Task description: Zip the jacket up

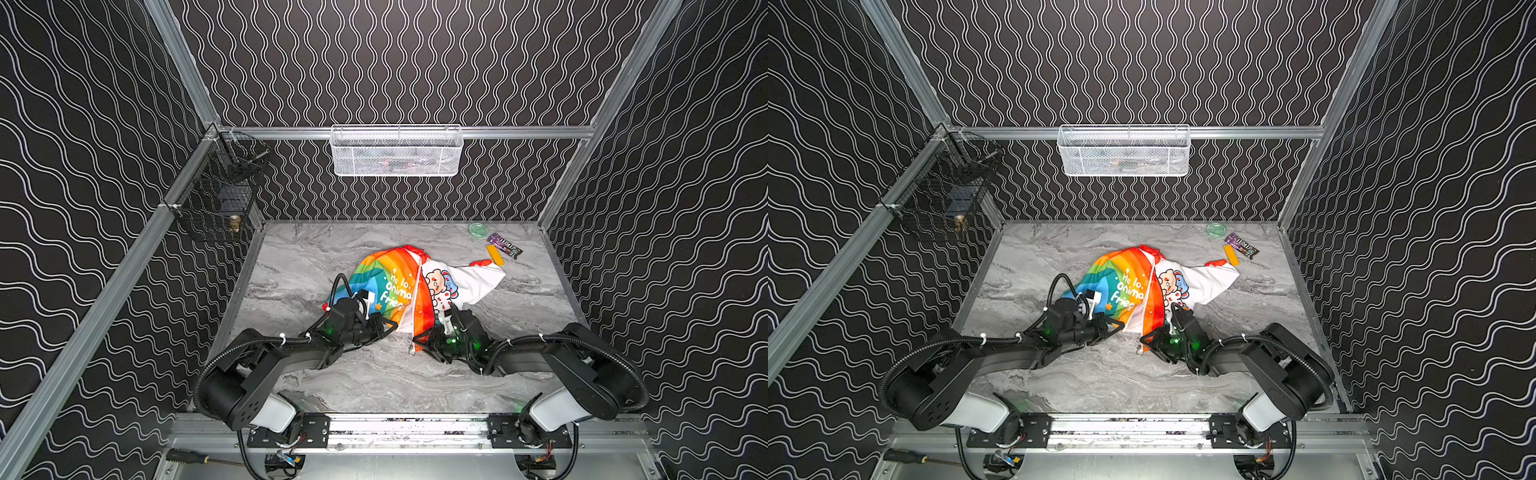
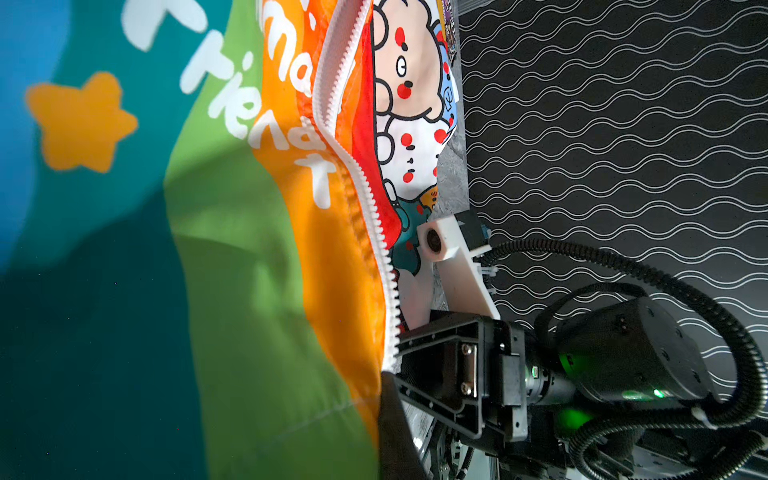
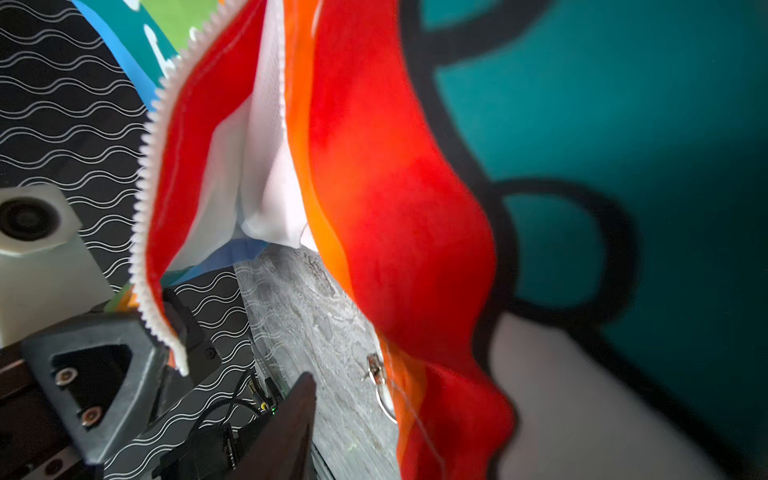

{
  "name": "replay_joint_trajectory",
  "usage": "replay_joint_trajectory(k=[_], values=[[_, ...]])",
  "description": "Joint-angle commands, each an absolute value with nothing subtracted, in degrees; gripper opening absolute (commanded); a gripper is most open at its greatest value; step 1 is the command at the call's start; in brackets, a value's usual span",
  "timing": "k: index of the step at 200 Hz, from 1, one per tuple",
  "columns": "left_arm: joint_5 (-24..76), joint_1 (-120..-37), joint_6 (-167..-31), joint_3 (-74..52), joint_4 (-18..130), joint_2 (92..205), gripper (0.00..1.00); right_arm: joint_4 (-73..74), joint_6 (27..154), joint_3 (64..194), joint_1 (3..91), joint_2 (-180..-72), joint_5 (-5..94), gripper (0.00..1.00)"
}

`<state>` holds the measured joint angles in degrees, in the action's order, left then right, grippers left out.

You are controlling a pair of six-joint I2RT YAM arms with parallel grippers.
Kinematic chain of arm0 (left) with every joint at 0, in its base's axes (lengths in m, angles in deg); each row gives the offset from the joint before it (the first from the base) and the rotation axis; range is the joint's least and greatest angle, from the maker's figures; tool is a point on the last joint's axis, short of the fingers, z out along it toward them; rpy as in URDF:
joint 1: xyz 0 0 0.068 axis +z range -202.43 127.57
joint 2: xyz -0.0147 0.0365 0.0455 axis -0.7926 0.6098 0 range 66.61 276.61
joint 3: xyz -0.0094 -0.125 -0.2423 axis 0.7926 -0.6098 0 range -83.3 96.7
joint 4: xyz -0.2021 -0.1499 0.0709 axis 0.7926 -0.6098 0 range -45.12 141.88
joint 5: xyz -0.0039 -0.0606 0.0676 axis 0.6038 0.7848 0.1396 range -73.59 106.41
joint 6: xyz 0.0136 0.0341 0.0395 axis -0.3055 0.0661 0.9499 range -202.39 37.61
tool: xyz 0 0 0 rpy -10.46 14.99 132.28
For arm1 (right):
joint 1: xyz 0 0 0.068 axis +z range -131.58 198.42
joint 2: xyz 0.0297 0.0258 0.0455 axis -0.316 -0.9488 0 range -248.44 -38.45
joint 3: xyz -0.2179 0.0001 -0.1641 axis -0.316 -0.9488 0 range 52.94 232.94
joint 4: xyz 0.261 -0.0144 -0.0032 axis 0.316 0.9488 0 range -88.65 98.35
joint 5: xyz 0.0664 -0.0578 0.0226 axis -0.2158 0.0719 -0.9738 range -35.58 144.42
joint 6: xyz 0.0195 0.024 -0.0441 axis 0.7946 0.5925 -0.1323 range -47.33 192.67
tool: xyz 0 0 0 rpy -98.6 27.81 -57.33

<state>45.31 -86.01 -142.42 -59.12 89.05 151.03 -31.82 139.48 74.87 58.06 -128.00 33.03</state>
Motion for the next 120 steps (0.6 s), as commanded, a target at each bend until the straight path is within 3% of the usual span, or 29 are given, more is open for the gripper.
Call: replay_joint_trajectory(k=[1,85,120], values=[[45.1,-85.9,-141.8,-59.3,89.3,150.5,0.00,-29.2,139.3,75.0,58.2,-129.5,33.3,0.40],[44.7,-85.9,-141.9,-60.1,88.8,149.4,0.00,-31.1,139.4,75.2,58.3,-132.8,32.4,0.27],[44.7,-85.9,-141.9,-60.1,88.7,149.4,0.00,-31.9,139.1,75.1,58.3,-133.5,32.0,0.28]])
